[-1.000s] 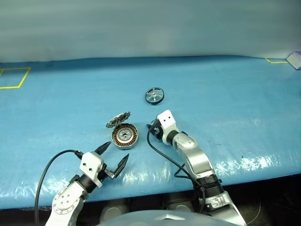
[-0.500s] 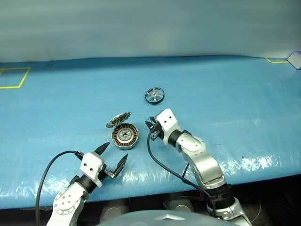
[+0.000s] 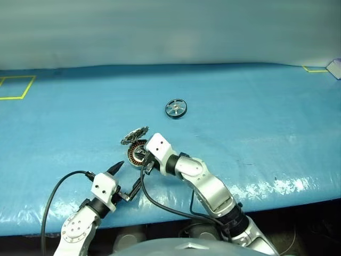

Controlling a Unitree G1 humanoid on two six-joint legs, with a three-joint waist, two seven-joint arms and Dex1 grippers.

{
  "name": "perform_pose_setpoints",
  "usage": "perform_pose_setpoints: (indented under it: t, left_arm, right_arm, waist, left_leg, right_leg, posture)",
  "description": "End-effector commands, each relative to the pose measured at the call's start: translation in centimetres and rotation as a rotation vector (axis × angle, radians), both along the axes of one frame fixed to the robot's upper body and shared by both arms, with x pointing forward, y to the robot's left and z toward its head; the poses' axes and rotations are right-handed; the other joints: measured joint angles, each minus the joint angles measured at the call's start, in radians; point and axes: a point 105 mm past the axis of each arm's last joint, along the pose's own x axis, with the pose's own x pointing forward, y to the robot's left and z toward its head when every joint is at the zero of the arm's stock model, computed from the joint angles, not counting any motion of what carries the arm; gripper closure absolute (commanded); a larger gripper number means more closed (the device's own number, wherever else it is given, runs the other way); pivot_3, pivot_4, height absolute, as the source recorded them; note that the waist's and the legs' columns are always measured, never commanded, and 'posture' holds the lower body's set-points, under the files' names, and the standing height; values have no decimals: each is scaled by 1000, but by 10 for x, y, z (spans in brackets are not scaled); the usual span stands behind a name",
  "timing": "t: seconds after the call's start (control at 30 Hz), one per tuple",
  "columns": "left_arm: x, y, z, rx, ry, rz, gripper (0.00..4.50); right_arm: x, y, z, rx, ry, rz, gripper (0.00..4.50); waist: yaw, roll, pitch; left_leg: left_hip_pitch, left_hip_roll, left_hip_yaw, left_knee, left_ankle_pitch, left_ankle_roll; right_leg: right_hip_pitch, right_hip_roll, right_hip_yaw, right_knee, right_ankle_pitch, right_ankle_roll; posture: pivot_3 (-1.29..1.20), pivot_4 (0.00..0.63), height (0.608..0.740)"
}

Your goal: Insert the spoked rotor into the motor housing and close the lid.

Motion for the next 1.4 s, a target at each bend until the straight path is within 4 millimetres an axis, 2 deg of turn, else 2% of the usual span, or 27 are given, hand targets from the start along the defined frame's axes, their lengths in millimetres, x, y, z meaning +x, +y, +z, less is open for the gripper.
perform_pose_setpoints:
  t: [0.03,0.4,0.73,0.77,1.0,1.1,1.23,1.4]
  left_arm:
    - [-1,-1,6,-3,-37,2,0]
    - [-1,-2,4,0,-35,8,0]
    - [-1,-3,2,2,-27,5,0]
    - [-1,-3,2,2,-26,5,0]
    - [-2,-2,0,3,-20,11,0]
    - [-2,-2,-1,2,-19,12,0]
    - [-2,-2,-1,0,-20,14,0]
    - [-2,-1,-1,-1,-22,14,0]
  right_arm:
    - [4,6,8,37,-29,4,3824]
    - [6,-3,-5,8,5,-25,3824]
    - [7,-6,-7,0,22,-32,3824]
    - [6,-5,-7,1,23,-31,3108]
    - [-1,-3,-2,38,44,6,859]
    - [-4,-1,12,92,34,25,859]
    - [-3,-3,27,128,14,8,2154]
    - [4,-8,38,82,-56,-57,3836]
  waist:
    - [0,0,0]
    - [-1,0,0]
    - [-1,0,0]
    - [-1,0,0]
    - [-1,0,0]
    - [0,0,0]
    - [-1,0,0]
    - [-1,0,0]
  left_leg:
    - [0,0,0,0,0,0]
    - [0,0,0,0,0,0]
    - [0,-1,0,0,0,0]
    - [0,-1,0,0,0,0]
    - [0,-1,0,0,0,0]
    - [0,-1,0,0,0,0]
    - [-3,-1,-1,1,0,0]
    - [-6,-1,0,2,0,0]
  right_leg:
    - [0,0,0,0,0,0]
    - [-1,1,0,0,0,0]
    - [0,1,0,0,0,0]
    - [0,1,0,0,0,0]
    - [0,1,0,1,0,0]
    - [0,0,0,0,0,0]
    - [-3,0,0,1,0,0]
    - [-6,1,0,2,0,0]
  posture:
    - [0,150,740]
    - [0,150,740]
    - [0,150,740]
    - [0,150,740]
    - [0,150,740]
    - [0,150,740]
    - [0,150,740]
    - [0,150,740]
